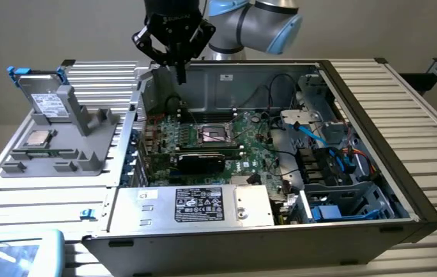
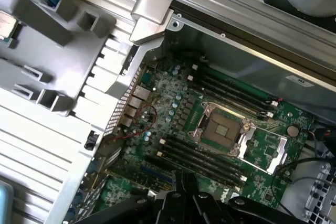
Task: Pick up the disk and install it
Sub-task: 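Reach for the disk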
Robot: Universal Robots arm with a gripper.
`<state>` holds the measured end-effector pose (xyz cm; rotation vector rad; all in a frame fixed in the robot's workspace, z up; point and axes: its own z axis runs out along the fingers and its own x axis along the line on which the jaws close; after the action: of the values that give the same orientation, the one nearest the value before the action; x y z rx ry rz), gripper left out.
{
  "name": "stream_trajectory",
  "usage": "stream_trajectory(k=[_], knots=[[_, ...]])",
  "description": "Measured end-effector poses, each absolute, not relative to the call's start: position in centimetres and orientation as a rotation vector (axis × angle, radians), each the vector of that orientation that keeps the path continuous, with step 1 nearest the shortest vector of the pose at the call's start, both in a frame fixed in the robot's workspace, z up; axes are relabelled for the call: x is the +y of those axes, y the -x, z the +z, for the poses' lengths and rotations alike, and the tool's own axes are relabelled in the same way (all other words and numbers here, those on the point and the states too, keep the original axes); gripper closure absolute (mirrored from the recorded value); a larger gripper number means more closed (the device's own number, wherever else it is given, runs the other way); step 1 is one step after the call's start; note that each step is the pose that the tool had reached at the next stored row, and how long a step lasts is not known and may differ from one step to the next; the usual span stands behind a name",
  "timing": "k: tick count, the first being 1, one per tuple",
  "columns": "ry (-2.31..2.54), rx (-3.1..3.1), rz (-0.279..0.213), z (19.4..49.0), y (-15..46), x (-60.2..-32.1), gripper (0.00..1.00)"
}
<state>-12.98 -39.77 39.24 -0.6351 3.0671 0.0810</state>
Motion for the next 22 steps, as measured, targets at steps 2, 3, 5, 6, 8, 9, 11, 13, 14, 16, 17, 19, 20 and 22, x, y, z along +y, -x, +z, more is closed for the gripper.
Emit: stream_trajectory(k=[2, 3, 5, 6, 8, 9, 11, 13, 14, 16, 17, 19, 20, 22], knots=[[0.635, 3.067, 0.081, 39.2, 13.7, -39.6, 0.89], [0.635, 3.067, 0.081, 39.2, 14.2, -39.5, 0.89], [0.635, 3.067, 0.081, 39.2, 15.1, -39.4, 0.89], [0.635, 3.068, 0.081, 39.2, 15.5, -39.3, 0.89], [0.635, 3.07, 0.082, 39.2, 16.5, -39.2, 0.89], [0.636, 3.072, 0.083, 39.2, 16.9, -39.1, 0.89], [0.638, 3.085, 0.087, 39.2, 17.6, -39.0, 0.89], [0.641, 3.106, 0.095, 39.2, 18.2, -38.9, 0.89], [0.643, 3.115, 0.097, 39.2, 18.5, -38.8, 0.89], [0.645, 3.13, 0.101, 39.2, 19.3, -38.6, 0.89], [0.646, 3.136, 0.102, 39.2, 19.7, -38.5, 0.89], [0.647, 3.14, 0.101, 39.1, 20.6, -38.4, 0.89], [0.647, 3.141, 0.098, 39.1, 21.0, -38.3, 0.89], [0.647, 3.142, 0.093, 38.9, 21.9, -38.1, 0.89]])
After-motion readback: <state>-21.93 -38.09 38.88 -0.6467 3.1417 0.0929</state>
